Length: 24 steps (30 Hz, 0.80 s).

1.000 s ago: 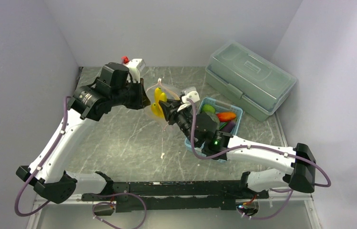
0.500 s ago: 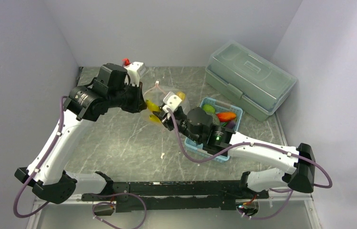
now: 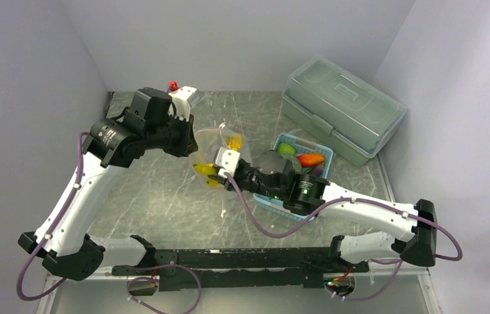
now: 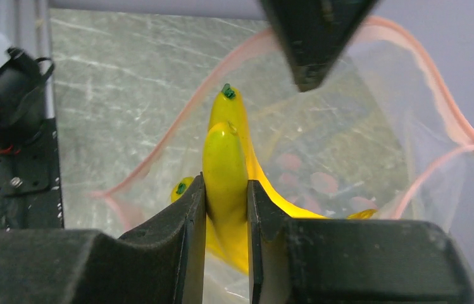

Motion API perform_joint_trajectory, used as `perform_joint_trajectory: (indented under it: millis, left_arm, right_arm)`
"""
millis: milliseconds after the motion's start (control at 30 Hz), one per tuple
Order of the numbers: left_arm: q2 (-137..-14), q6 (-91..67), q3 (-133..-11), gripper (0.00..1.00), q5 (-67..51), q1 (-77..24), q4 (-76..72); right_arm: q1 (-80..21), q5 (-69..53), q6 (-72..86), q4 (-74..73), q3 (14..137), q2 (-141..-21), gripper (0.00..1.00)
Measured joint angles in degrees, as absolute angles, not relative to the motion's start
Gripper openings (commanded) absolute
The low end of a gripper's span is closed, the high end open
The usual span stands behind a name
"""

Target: Place the food in the zip-top bag and seal the zipper

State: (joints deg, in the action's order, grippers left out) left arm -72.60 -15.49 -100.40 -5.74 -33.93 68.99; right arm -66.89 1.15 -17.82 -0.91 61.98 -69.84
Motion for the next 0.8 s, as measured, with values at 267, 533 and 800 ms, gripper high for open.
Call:
perform_joint_trajectory:
  millis: [267, 533, 800]
  left_arm:
    - [-71.8, -14.7, -100.6, 0.0, -5.7, -33.9, 67.4]
    - [-71.7, -14.7, -100.6, 0.0, -6.8, -33.9, 66.7]
    - [-71.7, -14.7, -100.6, 0.0, -8.4, -33.9, 66.7]
  right_arm:
    - [-67.3, -4.9, -22.3, -5.0, 62.0, -67.4, 0.0]
    - [-67.3, -4.2, -22.6, -4.4, 61.4, -66.3, 0.13]
    - [-67.3, -0.9, -23.1, -1.0, 59.2, -66.3, 0.56]
